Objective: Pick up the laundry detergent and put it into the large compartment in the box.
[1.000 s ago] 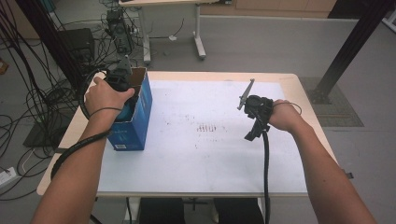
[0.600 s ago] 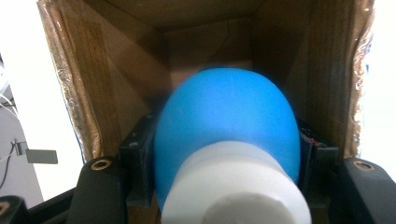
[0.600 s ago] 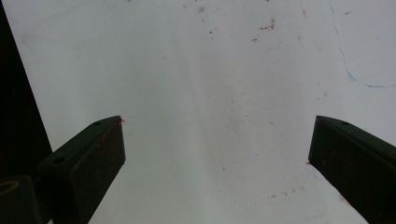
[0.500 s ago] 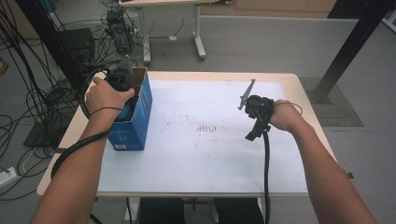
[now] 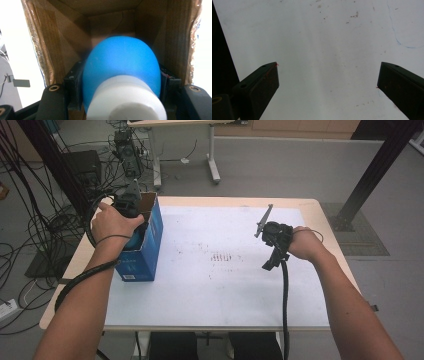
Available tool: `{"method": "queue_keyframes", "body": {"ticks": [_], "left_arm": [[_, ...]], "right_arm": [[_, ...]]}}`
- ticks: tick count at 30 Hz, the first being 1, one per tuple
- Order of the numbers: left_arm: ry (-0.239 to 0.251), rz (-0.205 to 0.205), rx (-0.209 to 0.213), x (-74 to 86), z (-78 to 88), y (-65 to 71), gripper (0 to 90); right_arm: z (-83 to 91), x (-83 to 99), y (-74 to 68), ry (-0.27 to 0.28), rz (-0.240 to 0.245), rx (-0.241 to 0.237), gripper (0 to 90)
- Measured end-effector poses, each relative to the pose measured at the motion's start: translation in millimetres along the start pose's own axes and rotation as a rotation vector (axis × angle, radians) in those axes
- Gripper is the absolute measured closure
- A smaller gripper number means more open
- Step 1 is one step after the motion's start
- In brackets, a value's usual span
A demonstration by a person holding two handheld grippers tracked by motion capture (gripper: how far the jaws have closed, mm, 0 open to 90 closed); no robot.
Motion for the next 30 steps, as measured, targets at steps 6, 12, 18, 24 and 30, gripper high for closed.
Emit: {"method": "queue_keyframes", "body": {"ticks": [6,12,18,24,30], "left_arm": [[0.0,0.0,-0.007,-0.7,0.2,2.3,37.5],[0.003,0.002,-0.007,0.1,0.3,2.1,37.5],[0.005,0.003,-0.008,0.4,0.3,2.4,37.5],[0.003,0.003,-0.009,0.3,0.5,2.8,37.5],[0.004,0.006,-0.008,0.6,0.3,2.6,37.5]], "right_arm": [[-0.4,0.3,-0.1,0.0,0.001,0.002,4.0],[-1.3,0.1,-0.3,0.006,0.0,0.0,3.9],[-1.1,0.1,-0.8,0.004,0.001,0.002,4.1],[-0.3,0.8,-1.1,0.007,0.002,0.006,3.9],[0.4,0.6,-0.9,0.005,0.003,0.005,3.9]]}}
Point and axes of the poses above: each handheld gripper's, and its own axes: z roughly backward along the jaws, x roughly out of its underside, y roughly to its right, the point moved 9 cm from there along -z, roughly forward along the jaws, and after that the axes turned 11 degrees about -x, right-handed, at the moved point
